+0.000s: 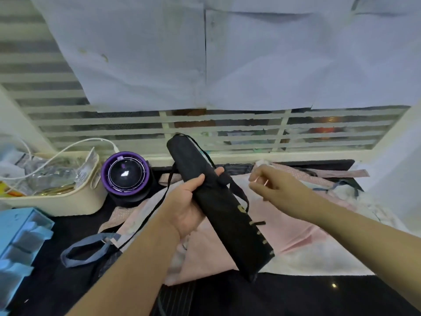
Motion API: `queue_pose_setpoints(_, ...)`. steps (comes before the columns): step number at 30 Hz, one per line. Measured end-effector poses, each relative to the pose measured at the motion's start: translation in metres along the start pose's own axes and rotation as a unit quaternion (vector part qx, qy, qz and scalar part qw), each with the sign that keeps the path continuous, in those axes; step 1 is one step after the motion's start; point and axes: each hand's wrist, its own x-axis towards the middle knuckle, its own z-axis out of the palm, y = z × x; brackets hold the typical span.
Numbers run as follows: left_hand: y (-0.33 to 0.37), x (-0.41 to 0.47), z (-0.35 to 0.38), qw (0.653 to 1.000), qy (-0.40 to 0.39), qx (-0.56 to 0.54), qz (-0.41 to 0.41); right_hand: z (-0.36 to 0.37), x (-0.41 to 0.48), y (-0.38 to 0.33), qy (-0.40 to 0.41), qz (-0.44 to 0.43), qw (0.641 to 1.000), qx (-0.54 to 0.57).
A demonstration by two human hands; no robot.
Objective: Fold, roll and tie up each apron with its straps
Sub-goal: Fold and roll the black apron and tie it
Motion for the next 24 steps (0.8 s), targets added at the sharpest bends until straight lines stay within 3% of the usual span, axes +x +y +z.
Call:
queue_pose_setpoints(1,0.005,-0.003,0.006,1.000,-0.002,0.003,-0.001,-0.007,-0.003,0.004,0.075,-0.079,0.985,-0.132)
queue_pose_setpoints(3,0.014,-0.008,0.020,1.000,-0.006,0.010,-0.008,-0.012,-0.003,0.009,0.100,-0.222,0.934,-0.260)
queue_pose_setpoints(9,0.014,-0.024,0.056,0.995,-0.059,-0.014,-0.073,-0.027,0.003,-0.031,0.080,-0.390,0.897,-0.191)
queue_pose_setpoints(11,0.014,-0.026,0.059,0.996,-0.055,-0.008,-0.067,-0.025,0.015,-0.022,0.066,-0.369,0.912,-0.163)
queue_pose_setpoints(13,0.014,-0.024,0.058,0.998,-0.032,0.012,-0.057,-0.023,0.028,-0.025,0.032,-0.262,0.962,-0.074)
queue_pose_setpoints(15,0.013,-0.022,0.058,0.998,-0.017,0.022,-0.052,-0.025,0.035,-0.024,-0.034,-0.171,0.984,-0.015)
queue_pose_setpoints(16,0.013,-0.020,0.058,0.999,-0.010,0.014,-0.050,-0.027,0.029,-0.027,-0.055,-0.153,0.986,0.019)
queue_pose_setpoints(18,0.014,-0.014,0.059,0.999,0.006,-0.006,-0.041,-0.033,0.016,-0.037,-0.015,-0.172,0.980,0.101)
queue_pose_setpoints(22,0.019,-0.006,0.060,0.998,0.010,0.053,-0.013,-0.036,0.006,-0.046,-0.080,-0.156,0.973,0.150)
queue_pose_setpoints(24,0.020,-0.006,0.060,0.996,-0.005,0.093,-0.008,-0.034,0.011,-0.046,-0.072,-0.139,0.977,0.147)
